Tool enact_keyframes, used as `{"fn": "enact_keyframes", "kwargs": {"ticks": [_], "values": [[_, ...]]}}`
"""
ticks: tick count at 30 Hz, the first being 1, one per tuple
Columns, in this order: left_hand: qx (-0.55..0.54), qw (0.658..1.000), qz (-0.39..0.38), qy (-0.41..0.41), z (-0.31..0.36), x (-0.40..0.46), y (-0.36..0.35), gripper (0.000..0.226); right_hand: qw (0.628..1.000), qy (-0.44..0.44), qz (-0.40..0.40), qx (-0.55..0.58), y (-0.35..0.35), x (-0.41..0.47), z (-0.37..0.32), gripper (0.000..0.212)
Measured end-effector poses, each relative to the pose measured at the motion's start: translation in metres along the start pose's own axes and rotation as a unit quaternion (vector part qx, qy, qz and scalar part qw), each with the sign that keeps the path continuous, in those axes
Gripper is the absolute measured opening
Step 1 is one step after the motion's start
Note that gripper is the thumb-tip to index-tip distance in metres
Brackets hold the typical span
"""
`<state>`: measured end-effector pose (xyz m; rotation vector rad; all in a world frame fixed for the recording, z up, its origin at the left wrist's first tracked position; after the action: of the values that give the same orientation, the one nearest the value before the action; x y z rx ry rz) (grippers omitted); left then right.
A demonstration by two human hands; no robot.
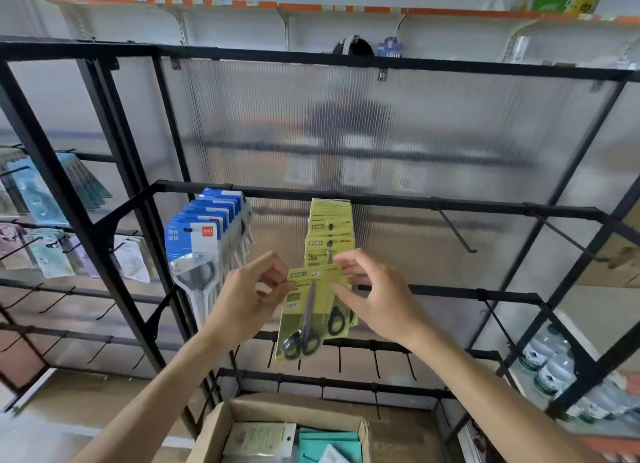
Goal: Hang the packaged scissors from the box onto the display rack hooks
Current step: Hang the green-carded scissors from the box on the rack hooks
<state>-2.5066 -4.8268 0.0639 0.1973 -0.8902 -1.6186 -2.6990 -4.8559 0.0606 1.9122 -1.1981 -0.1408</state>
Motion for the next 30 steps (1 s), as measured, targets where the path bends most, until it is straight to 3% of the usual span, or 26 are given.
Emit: {"fn": "enact_keyframes", "kwargs": {"ticks": [6, 8, 14, 30], "values": [[-0.010, 1.000, 0.009, 0.016, -0.002, 0.004, -0.005, 0.017, 0.995, -0.026, 0.048, 0.081, 0.006, 0.006, 0.010, 0.012], [0.005, 1.000, 0.015, 0.015, -0.003, 0.006, -0.004, 0.015, 0.995, -0.032, 0.040, 0.081, 0.010, 0.012, 0.013, 0.010], [0.117, 0.993, -0.007, 0.008, -0.007, 0.004, 0.007, 0.048, 0.996, -0.053, 0.047, 0.049, 0.025, 0.024, 0.025, 0.007], [0.182, 0.981, -0.060, 0.033, -0.026, 0.000, -0.009, 0.050, 0.990, -0.114, 0.082, -0.027, 0.032, 0.053, 0.048, 0.006]]}}
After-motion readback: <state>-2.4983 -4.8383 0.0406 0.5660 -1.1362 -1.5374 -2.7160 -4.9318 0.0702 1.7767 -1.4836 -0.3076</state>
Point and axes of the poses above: each hand's wrist, its own x-axis towards the middle knuckle, its own y-axis out of the back of the hand, z = x × y, the point moved 9 cm from there along x, towards the middle knuckle, and after that the axes turned 12 degrees about -z, right-handed, at the moved point
